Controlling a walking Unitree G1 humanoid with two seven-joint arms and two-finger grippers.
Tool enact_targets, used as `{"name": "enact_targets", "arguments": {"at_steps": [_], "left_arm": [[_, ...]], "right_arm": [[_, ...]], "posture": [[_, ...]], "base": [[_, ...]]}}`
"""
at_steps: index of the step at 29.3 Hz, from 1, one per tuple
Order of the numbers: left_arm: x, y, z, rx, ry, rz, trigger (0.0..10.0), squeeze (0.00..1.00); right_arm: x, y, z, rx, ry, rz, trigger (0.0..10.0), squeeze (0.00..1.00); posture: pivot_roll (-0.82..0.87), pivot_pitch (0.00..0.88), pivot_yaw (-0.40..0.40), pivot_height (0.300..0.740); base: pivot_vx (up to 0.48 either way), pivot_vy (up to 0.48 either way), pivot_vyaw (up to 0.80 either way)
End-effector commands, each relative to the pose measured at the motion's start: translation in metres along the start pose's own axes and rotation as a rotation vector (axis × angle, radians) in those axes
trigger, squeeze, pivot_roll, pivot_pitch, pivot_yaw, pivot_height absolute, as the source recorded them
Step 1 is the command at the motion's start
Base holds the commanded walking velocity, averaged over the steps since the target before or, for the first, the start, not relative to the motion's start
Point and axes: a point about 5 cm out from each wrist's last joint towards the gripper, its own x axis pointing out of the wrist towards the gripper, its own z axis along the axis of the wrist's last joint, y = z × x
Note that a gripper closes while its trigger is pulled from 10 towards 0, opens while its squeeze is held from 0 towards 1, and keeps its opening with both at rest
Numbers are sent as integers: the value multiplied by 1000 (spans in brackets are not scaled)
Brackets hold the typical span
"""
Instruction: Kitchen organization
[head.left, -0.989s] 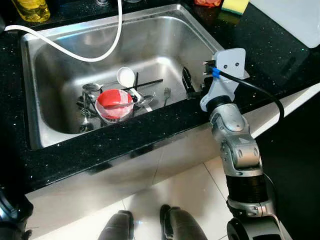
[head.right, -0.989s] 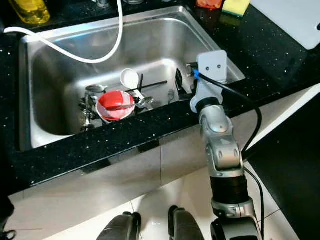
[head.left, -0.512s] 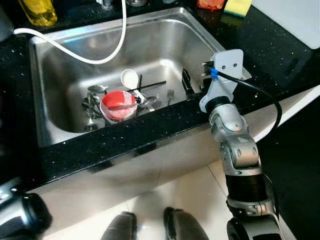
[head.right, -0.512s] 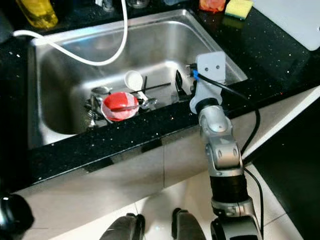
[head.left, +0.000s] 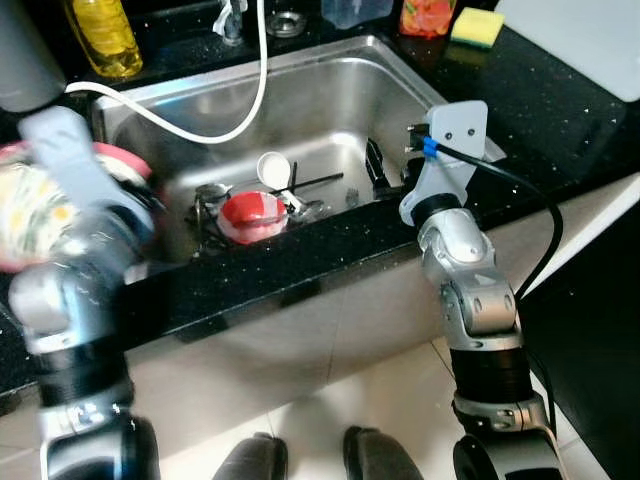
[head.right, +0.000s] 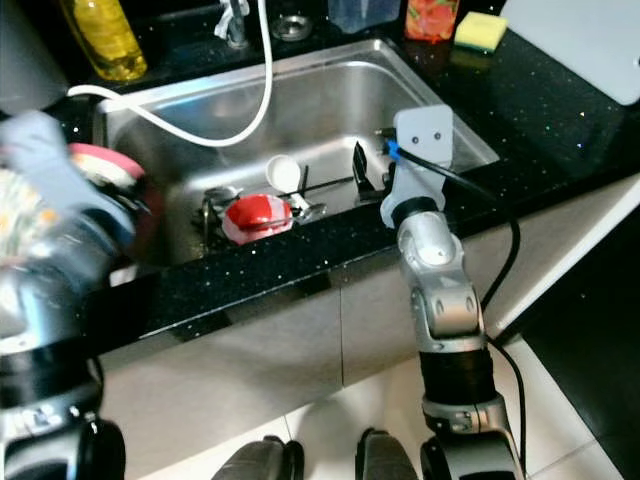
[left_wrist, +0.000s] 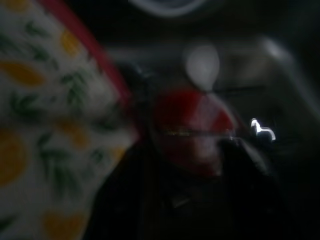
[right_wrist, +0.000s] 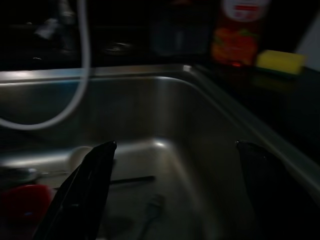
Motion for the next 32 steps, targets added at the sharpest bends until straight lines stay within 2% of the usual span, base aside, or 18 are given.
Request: {"name": "enact_targets", "arguments": {"at_steps": [1,2,3,4,6,8,10,11,14,16,19,22,23,26,27,29,31,32], "left_arm": [[3,5,-30,-8,135,2,10000,0],[-3,-4,-12,92,2,-88,10000,0],[-7,-8,-4,127,-62,-123,10000,0],[-7,-8,-4,127,-62,-123,10000,0],[-20,-11,29,168,-285,-159,10000,0],[-20,-11,29,168,-285,-159,10000,0],[-34,-12,57,169,-457,-190,10000,0],[-34,-12,57,169,-457,-190,10000,0],[-53,-20,83,175,-600,-283,10000,0],[-57,-23,87,175,-622,-305,10000,0],[-65,-38,94,210,-681,-377,10000,0],[-63,-53,84,238,-671,-417,10000,0],[-63,-53,84,238,-671,-417,10000,0],[-61,-85,59,296,-640,-442,10000,0],[-61,-94,54,294,-639,-455,10000,0],[-62,-100,52,280,-639,-469,10000,0],[-64,-109,49,204,-634,-518,10000,0],[-64,-109,49,204,-634,-518,10000,0]], "right_arm": [[-1,0,-3,3,3,-7,10000,0],[0,1,-3,5,0,-2,10000,0],[0,1,-3,6,-1,-1,10000,0],[0,1,-3,6,-1,-1,10000,0],[2,2,-3,10,-4,0,10000,0],[2,2,-3,10,-4,0,10000,0],[3,4,-4,16,-6,5,10000,0],[3,4,-4,16,-6,5,10000,0],[5,10,-4,31,-13,16,10000,0],[5,11,-4,35,-15,18,10000,0],[7,16,-5,48,-21,29,10000,0],[8,20,-6,57,-25,35,10000,0],[8,20,-6,57,-25,35,10000,0],[6,21,-6,68,-33,28,10000,0],[4,18,-4,72,-41,17,10000,0],[4,16,-2,75,-47,8,10000,0],[2,8,3,71,-71,-30,10000,0],[2,8,3,71,-71,-30,10000,0]], "posture": [[4,178,18,740],[13,167,17,740],[13,167,17,740],[13,167,17,740],[24,154,16,740],[24,154,16,740],[38,136,17,740],[38,136,17,740],[48,121,18,740],[54,112,19,740],[68,91,19,740],[74,75,27,740],[74,75,27,740],[68,58,38,740],[66,51,42,740],[63,45,47,740],[53,32,57,740],[53,32,57,740]], "base": [[0,0,0],[0,0,0],[0,0,0],[0,0,0],[0,0,0],[0,0,0],[0,0,0],[0,0,0],[0,0,0],[0,0,0],[0,0,0],[0,0,0],[0,0,0],[0,0,0],[0,0,0],[0,0,0],[0,0,0],[0,0,0]]}}
